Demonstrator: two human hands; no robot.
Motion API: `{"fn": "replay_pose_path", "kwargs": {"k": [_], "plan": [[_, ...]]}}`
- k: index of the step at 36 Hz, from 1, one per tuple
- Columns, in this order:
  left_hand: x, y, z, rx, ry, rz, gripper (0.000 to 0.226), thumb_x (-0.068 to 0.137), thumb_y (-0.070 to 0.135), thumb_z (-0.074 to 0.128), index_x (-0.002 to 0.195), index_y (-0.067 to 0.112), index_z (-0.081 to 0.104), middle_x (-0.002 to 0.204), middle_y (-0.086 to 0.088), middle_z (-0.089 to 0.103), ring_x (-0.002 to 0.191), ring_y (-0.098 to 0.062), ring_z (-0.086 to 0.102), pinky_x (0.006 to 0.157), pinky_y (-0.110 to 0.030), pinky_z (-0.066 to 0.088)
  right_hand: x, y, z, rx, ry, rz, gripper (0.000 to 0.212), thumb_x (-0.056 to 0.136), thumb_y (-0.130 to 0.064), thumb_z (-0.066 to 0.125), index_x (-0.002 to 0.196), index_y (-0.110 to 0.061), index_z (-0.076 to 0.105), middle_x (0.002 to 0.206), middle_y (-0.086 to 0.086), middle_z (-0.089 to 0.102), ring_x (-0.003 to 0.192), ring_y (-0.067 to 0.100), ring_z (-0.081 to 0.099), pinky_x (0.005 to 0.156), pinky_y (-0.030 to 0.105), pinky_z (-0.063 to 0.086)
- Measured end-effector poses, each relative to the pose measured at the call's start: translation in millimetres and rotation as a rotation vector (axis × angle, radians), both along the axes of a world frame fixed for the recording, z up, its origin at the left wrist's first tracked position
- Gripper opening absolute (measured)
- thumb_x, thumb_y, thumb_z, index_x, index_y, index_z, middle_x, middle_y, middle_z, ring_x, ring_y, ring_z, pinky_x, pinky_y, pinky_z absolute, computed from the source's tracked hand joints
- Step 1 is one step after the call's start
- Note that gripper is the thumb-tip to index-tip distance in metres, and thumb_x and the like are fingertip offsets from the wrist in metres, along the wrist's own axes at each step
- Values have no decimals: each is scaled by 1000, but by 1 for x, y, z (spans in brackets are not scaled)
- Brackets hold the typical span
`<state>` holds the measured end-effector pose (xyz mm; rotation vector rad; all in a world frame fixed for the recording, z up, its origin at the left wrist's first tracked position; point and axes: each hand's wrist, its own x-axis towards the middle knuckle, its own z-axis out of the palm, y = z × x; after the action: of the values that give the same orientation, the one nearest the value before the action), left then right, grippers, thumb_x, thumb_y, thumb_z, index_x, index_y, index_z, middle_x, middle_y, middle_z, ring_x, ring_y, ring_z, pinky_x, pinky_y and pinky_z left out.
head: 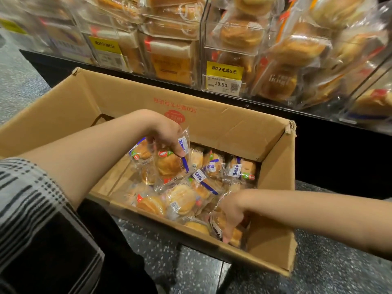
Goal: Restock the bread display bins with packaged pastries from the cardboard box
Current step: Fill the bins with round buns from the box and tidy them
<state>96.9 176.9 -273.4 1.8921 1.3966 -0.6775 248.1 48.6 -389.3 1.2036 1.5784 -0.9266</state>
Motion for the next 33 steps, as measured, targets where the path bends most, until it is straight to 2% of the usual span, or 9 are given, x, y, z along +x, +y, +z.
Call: {"fn": "replay_pose_path", "kwargs": {"k": [6, 11, 15, 18, 22, 24, 27, 30, 33], "plan": [[2, -4, 3, 0, -1, 20, 44, 87, 30, 68, 120, 7, 52, 104, -10, 63, 84, -24, 61, 70, -35, 53, 3, 9, 12, 167, 151, 0, 46, 90, -35, 63, 123, -3, 57, 102, 5, 53, 92, 18, 49, 77, 25, 37], [4, -4, 3, 71, 28, 46, 42, 91, 24, 63, 125, 3, 51, 120, -18, 61, 99, -30, 63, 83, -42, 57, 12, 18, 14, 239, 237, -137, 31, 93, -24, 58, 115, -1, 61, 98, 9, 61, 85, 18, 55, 64, 23, 44], [4, -1, 5, 225, -1, 129, 63, 92, 21, 62, 142, 9, 25, 126, -21, 53, 104, -35, 62, 84, -49, 56, 21, 29, 22, 287, 396, -287, 2, 94, -12, 54, 93, -11, 54, 90, 7, 55, 78, 19, 55, 69, 29, 48], [3, -1, 7, 282, -78, 232, 82, 94, 20, 59, 150, 16, -1, 129, -24, 48, 109, -41, 60, 87, -49, 55, 34, 38, 43, 251, 599, -526, 21, 96, -11, 53, 116, -6, 49, 106, 13, 55, 89, 23, 56, 76, 33, 51], [5, 1, 6, 291, -146, 343, 70, 95, 24, 58, 144, 10, 11, 130, -26, 45, 112, -41, 56, 83, -48, 53, 57, 50, 69, 137, 859, -849, 47, 90, -11, 60, 134, -8, 43, 134, 24, 49, 103, 31, 51, 85, 44, 45], [7, 2, 4, 279, -186, 387, 76, 96, 26, 56, 147, 13, 2, 134, -28, 44, 116, -44, 53, 89, -50, 50, 71, 52, 81, 69, 997, -963, 60, 83, -14, 62, 138, -6, 40, 139, 26, 46, 112, 38, 52, 96, 53, 42], [13, 0, 6, 231, -294, 467, 88, 97, 26, 53, 149, 18, -17, 142, -30, 39, 120, -45, 52, 97, -52, 45, 91, 49, 99, 37, 1216, -1071, 49, 79, -16, 65, 127, -14, 54, 120, 10, 66, 107, 26, 64, 92, 42, 53], [23, -7, 23, 79, -568, 580, 92, 92, 28, 63, 151, 22, -7, 137, -23, 45, 87, -35, 65, 70, -44, 57, 105, 46, 111, 65, 1479, -1227, 55, 61, -24, 86, 112, -18, 67, 105, 5, 71, 94, 21, 68, 82, 37, 55], [34, -11, 42, 35, -781, 597, 85, 91, 25, 63, 152, 23, 4, 129, -8, 50, 94, -32, 65, 73, -41, 56, 113, 42, 130, 96, 1646, -1482, 33, 75, -20, 66, 107, -14, 67, 97, 7, 73, 84, 23, 71, 69, 36, 58]]}}
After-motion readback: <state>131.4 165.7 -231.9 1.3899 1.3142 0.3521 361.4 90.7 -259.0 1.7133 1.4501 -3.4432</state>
